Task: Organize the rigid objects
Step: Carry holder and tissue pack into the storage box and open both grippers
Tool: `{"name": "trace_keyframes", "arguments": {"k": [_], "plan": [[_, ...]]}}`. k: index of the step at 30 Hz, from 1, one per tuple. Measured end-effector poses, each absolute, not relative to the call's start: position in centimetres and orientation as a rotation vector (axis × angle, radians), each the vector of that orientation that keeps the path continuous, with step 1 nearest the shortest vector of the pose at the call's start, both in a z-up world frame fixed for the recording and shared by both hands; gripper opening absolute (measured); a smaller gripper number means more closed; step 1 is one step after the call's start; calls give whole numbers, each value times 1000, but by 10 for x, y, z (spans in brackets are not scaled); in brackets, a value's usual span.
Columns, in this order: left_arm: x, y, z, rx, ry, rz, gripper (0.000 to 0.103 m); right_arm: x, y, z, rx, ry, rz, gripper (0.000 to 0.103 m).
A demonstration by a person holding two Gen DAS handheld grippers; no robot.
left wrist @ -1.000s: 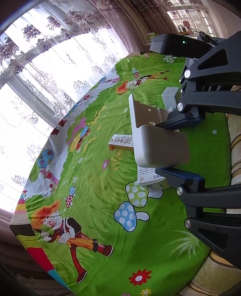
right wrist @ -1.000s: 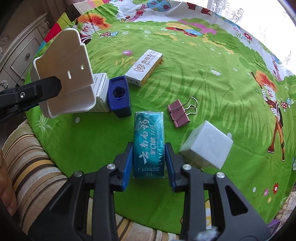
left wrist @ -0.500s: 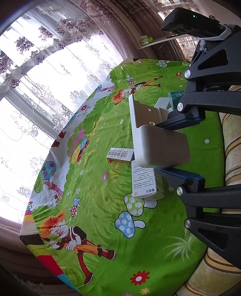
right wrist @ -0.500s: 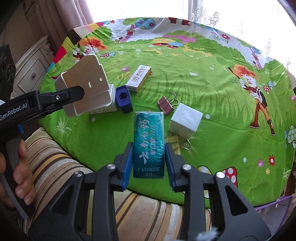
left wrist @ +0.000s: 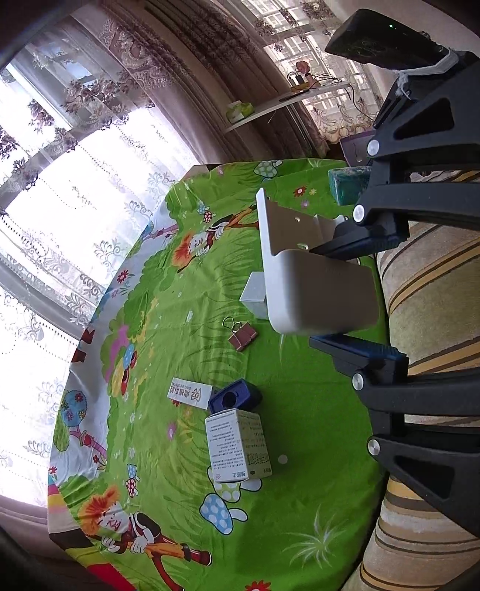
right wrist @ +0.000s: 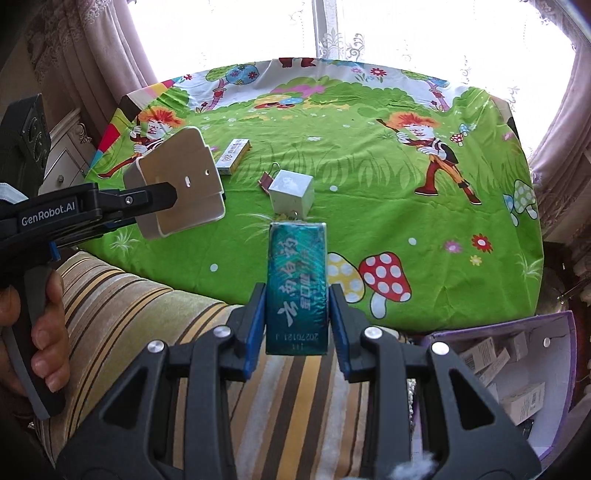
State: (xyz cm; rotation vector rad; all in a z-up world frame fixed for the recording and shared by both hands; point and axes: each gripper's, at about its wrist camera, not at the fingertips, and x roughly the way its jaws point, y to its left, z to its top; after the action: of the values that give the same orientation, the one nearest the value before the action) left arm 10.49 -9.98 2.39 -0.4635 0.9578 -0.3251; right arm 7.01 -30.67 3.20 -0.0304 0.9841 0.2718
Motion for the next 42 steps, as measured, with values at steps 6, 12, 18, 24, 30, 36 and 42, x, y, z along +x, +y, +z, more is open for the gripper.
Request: {"name": "trace_keyframes", "arguments": {"k": [6, 12, 18, 24, 30, 36, 42], "plan": [[88, -145, 30, -416, 1000, -433, 40, 39, -359, 41, 22, 959, 168, 37], [72, -196, 36, -344, 1026, -548, 40, 6, -420, 44, 89, 950, 46, 37], [57, -244, 37, -253, 1062, -654, 40, -18, -475, 38, 166, 957, -82, 37], [48, -281, 36, -191, 1082, -736, 40, -31, -506, 36, 210, 954, -158, 37], [44, -310, 35, -136, 1085, -823, 43, -33, -516, 37, 241, 927, -177, 37], [43, -312, 31, -124, 1099, -826, 49, -31, -517, 34, 233, 945, -193, 58], [42, -311, 32, -125, 1092, -829, 49, -33, -520, 38, 244, 935, -198, 64]]}}
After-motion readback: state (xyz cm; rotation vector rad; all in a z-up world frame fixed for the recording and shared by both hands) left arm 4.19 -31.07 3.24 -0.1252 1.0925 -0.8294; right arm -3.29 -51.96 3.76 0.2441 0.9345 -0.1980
